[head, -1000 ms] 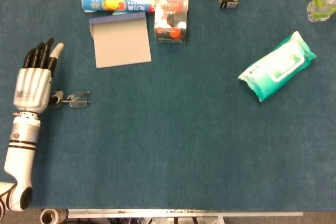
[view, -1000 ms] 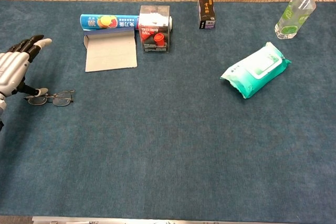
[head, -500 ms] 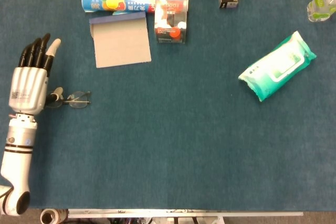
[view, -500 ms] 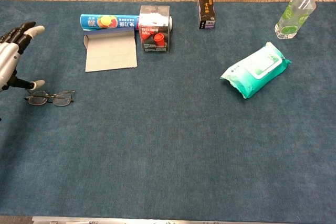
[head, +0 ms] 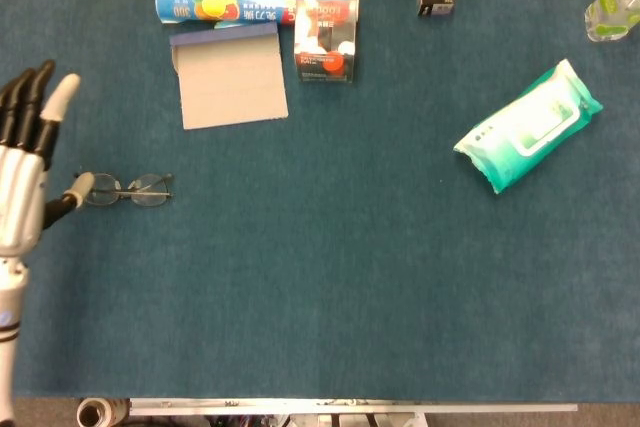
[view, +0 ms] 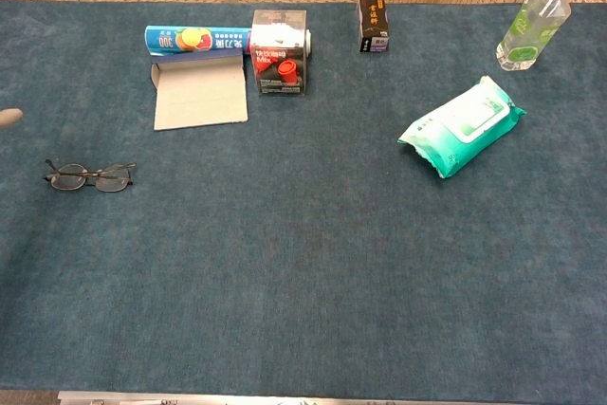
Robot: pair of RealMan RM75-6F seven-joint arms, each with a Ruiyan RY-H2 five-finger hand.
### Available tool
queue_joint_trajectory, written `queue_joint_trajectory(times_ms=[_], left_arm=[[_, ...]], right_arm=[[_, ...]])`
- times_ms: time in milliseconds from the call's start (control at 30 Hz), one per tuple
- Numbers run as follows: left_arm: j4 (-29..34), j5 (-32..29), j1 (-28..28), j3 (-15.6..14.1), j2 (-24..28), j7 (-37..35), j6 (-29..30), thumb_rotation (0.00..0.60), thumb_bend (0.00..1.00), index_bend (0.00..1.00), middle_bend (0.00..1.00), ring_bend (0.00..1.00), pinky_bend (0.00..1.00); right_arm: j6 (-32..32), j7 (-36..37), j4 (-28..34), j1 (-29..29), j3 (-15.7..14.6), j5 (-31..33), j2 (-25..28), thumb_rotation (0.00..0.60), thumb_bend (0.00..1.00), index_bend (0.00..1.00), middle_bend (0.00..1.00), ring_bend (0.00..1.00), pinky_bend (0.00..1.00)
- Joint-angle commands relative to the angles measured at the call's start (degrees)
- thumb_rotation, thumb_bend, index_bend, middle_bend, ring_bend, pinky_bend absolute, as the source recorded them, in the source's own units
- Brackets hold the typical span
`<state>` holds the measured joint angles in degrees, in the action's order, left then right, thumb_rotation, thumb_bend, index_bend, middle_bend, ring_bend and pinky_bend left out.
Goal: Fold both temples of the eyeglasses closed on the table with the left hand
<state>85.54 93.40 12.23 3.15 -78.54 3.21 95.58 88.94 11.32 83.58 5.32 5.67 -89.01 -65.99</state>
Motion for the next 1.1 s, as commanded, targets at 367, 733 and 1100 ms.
queue_joint_trajectory(times_ms=[367,733,1100], left_arm=[[7.2,3.1,-6.2,-3.6,11.3,0.3,4.2,0.600,0.10,0.00,0.00,0.00,0.09],[8.9,-2.0,-8.1,-4.5,13.9,-0.6,-0.6,0.600,0.10,0.00,0.00,0.00,0.09],[5.2,-5.2,-8.4,-2.8,12.4,-3.6,-2.7,0.600,0.10,0.00,0.00,0.00,0.09]], right_arm=[[-0.7,-1.7,0.2,0.4,-0.1,0.5,-0.6,0.600,0.28,0.68,0.54,0.32,0.25],[-0.4,-2.1,0.6,0.4,-0.3,0.1,-0.5,0.600,0.28,0.68,0.54,0.32,0.25],[-0.4,-2.9,1.0,0.4,-0.8,-0.6,-0.6,0.600,0.28,0.68,0.54,0.32,0.25]])
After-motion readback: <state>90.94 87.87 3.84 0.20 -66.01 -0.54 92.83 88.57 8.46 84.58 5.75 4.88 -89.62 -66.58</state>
